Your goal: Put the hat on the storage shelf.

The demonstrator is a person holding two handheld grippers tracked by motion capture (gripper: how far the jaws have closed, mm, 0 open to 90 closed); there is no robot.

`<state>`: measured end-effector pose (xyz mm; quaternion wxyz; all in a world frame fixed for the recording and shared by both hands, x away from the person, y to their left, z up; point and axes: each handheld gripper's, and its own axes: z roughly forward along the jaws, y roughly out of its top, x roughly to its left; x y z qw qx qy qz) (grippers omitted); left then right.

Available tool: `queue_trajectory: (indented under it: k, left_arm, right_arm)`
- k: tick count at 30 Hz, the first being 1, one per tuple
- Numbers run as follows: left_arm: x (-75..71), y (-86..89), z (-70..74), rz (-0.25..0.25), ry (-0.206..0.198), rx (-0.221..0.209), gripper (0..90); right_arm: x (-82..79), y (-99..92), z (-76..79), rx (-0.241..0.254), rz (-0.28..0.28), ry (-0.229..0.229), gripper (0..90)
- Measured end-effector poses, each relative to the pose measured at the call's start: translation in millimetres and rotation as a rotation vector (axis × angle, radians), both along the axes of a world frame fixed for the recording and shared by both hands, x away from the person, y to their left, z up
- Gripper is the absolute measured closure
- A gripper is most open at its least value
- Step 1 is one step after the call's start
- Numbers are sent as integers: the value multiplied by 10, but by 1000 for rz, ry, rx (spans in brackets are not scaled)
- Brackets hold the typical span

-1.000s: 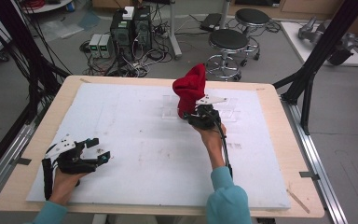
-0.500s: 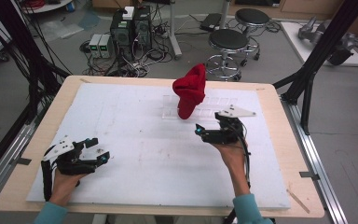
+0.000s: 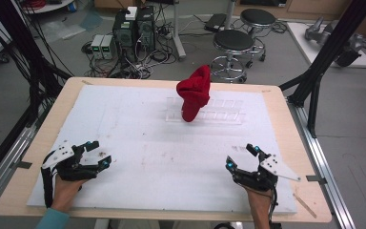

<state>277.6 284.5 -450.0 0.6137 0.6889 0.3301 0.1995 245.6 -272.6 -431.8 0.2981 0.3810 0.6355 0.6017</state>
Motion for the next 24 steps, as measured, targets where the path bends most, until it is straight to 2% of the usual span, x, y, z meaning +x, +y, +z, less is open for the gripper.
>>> queue_trajectory:
  k: [2, 3, 5, 7, 9, 15, 23, 24]
  left_arm:
    - [-10, 1, 0, 2, -9, 3, 163]
    - [-32, -7, -1, 12, -31, 7, 163]
    - [-48, -17, -2, 15, -46, 16, 163]
    - [-55, -23, -2, 19, -54, 25, 163]
    - [-65, -21, -3, 21, -62, 24, 162]
    - [-92, -4, -10, 49, -83, 2, 162]
    - [-117, -29, -9, 65, -104, 27, 162]
    - [-131, -31, -11, 83, -114, 25, 163]
  right_arm:
    - [-21, -16, -78, 25, -7, -31, 109]
    - [-17, -16, -103, 25, -14, -21, 109]
    - [7, -8, -121, -1, -18, 2, 109]
    - [8, 2, -141, 7, -24, -3, 109]
    - [10, 18, -158, -7, -37, 3, 109]
    - [11, 40, -194, -20, -47, -6, 109]
    - [3, 49, -199, -17, -54, -6, 109]
    - [3, 52, -200, -28, -48, -11, 109]
